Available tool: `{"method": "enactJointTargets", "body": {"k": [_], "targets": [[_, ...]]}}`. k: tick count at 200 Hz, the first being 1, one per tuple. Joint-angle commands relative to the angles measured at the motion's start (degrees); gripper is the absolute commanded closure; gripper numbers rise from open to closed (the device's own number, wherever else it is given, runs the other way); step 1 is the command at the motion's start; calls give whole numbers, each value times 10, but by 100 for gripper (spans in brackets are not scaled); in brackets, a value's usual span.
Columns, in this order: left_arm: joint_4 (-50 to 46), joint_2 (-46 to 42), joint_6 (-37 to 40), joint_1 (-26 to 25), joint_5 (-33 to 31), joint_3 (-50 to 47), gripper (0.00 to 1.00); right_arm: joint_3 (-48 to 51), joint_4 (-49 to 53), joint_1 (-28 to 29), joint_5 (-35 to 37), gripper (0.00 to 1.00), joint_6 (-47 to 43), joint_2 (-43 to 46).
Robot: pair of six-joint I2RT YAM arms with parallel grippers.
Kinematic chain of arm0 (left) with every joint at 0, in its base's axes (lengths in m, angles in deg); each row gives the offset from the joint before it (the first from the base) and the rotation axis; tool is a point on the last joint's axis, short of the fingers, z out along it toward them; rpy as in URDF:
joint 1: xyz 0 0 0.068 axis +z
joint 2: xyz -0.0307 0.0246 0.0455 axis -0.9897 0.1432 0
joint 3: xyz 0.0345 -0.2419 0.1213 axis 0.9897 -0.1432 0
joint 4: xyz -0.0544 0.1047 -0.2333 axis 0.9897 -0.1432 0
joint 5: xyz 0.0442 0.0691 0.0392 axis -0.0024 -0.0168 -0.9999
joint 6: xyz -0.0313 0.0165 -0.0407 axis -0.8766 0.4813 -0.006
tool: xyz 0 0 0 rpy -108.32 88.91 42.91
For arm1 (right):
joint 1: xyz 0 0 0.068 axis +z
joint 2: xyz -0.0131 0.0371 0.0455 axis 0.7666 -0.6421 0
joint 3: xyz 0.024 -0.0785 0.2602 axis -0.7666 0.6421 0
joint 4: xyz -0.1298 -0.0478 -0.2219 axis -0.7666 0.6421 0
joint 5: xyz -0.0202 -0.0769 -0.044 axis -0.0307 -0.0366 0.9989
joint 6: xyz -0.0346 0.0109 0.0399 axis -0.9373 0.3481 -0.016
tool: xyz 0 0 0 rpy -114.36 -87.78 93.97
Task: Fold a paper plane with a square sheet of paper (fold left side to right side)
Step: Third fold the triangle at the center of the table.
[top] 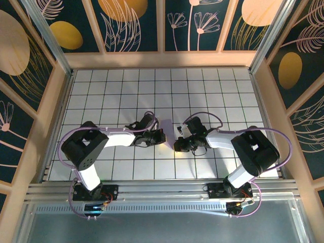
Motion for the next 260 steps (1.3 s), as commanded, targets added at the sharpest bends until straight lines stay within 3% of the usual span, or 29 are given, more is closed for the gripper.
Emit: {"method": "enactJointTargets", "body": {"k": [1, 100, 196, 260], "targets": [[-5, 13, -11, 1, -3, 5, 100, 10, 78, 6, 53, 100, -6, -21], [-40, 29, -6, 1, -31, 4, 100, -33, 44, 13, -9, 100, 40, 53], [-44, 26, 2, 1, -31, 4, 100, -29, 4, 33, 12, 100, 74, -10], [-49, 28, 4, 1, -35, 7, 100, 16, 18, 30, 16, 100, 103, -2]]}}
